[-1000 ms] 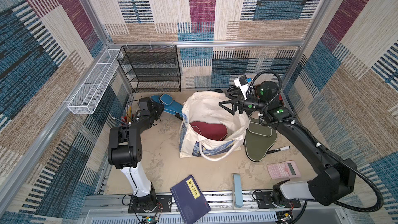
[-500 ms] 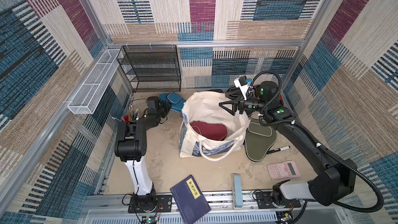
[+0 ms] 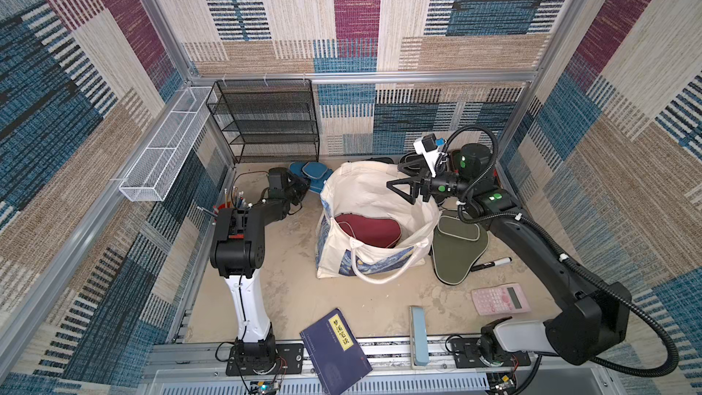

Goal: Remove the ping pong set from the canvas bag
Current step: Place the ping pong set at the center of the board.

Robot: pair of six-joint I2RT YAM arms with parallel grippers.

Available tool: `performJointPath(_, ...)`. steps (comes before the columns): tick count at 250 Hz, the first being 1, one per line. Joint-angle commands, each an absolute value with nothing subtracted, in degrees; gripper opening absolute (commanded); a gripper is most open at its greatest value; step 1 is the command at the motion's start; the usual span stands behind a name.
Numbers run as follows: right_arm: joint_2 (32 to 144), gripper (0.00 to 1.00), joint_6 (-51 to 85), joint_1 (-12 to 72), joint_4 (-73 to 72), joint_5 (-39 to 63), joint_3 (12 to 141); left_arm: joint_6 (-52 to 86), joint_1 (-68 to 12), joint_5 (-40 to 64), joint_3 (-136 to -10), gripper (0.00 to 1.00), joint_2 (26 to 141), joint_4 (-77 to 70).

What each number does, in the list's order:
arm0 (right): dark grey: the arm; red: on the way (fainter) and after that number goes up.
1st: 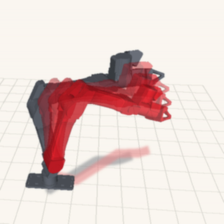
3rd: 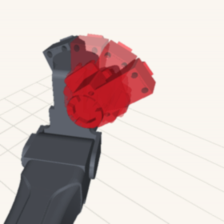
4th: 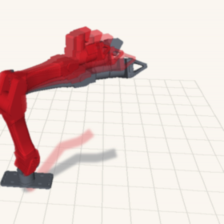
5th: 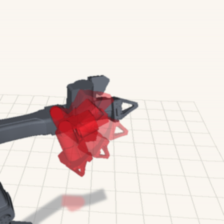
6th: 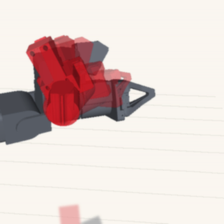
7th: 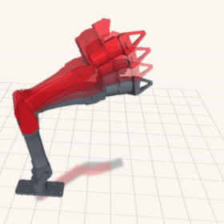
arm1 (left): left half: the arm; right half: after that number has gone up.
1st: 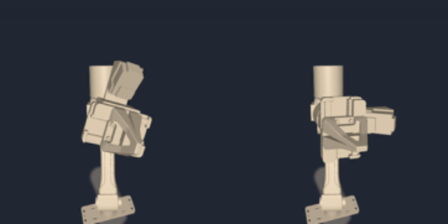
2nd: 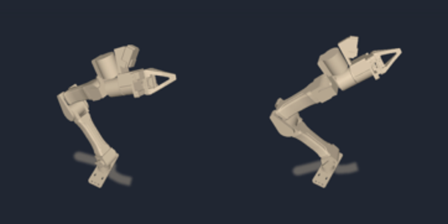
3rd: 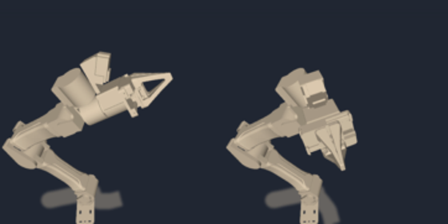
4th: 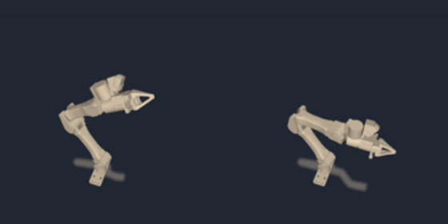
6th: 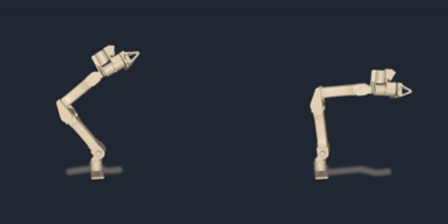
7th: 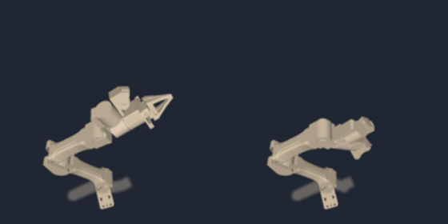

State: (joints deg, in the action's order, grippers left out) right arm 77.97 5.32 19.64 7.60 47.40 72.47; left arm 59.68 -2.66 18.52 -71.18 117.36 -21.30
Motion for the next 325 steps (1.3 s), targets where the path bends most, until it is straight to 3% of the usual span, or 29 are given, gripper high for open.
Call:
performJointPath(1,77.8,0.99,5.1,19.7,6.5,47.4,72.3,54.9,-3.1,20.0,-71.4,0.26,117.9,-13.9)
performJointPath(64,77.5,0.99,5.2,19.7,6.3,47.5,72.1,52.4,-3.8,20.8,-72.9,0.43,117.8,-10.2)
performJointPath(76,77.4,0.99,5.2,19.7,6.4,47.5,72.1,51.6,-3.8,20.3,-73.2,0.49,117.4,-8.9)
performJointPath(92,77.1,0.99,5.1,19.7,6.5,47.4,71.9,50.4,-3.8,19.3,-73.5,0.67,116.3,-7.0)
performJointPath(123,77.0,0.99,5.0,19.7,6.5,47.3,71.9,46.9,-3.9,16.4,-74.6,0.85,113.2,-2.1)
performJointPath(155,76.9,0.99,5.1,19.7,6.5,47.3,72.0,41.9,-4.0,13.5,-77.4,0.94,110.2,3.8)
performJointPath(259,76.8,0.99,4.9,19.7,6.3,47.4,72.1,31.5,-5.7,7.8,-81.7,0.95,99.1,14.6)
performJointPath(325,76.5,0.99,4.7,19.6,6.6,47.6,71.9,19.8,-7.8,13.6,-89.4,0.95,92.5,22.9)
